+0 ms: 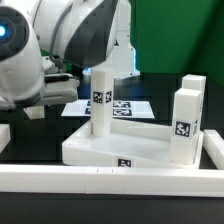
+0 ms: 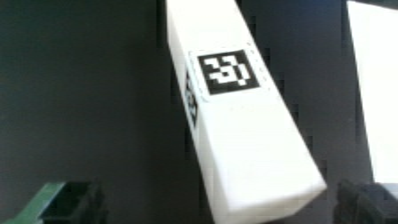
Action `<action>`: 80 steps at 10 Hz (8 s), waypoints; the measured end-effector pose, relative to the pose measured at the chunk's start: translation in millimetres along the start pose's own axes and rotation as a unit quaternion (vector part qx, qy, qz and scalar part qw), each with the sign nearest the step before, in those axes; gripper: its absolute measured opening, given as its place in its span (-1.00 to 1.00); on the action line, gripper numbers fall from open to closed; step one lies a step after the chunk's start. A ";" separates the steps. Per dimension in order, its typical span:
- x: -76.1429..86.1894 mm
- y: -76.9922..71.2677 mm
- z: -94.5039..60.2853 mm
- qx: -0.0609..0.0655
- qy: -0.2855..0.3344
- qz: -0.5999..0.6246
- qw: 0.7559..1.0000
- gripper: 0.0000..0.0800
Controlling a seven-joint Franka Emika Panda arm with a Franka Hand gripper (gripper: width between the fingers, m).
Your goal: Assemble desk
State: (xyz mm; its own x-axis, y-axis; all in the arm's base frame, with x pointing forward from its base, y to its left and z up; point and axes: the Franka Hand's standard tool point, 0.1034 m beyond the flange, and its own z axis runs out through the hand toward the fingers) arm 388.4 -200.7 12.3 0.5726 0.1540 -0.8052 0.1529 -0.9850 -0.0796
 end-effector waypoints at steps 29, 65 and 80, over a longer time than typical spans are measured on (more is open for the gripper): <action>-1.9 7.8 -59.5 -0.008 0.099 -0.024 0.995 -0.28; -5.0 -87.0 -265.2 -0.034 0.618 0.056 0.784 -0.27; 22.9 -97.6 -248.5 -0.033 0.609 0.073 0.789 -0.27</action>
Offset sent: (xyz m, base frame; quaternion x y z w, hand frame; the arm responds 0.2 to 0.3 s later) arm -0.0063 0.0100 -0.0123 -0.0063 -0.0093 0.0196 0.9997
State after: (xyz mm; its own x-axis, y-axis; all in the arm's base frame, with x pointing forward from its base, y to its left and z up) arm 586.8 -81.8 147.7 0.9312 0.0396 0.3624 0.0329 -0.9992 0.0248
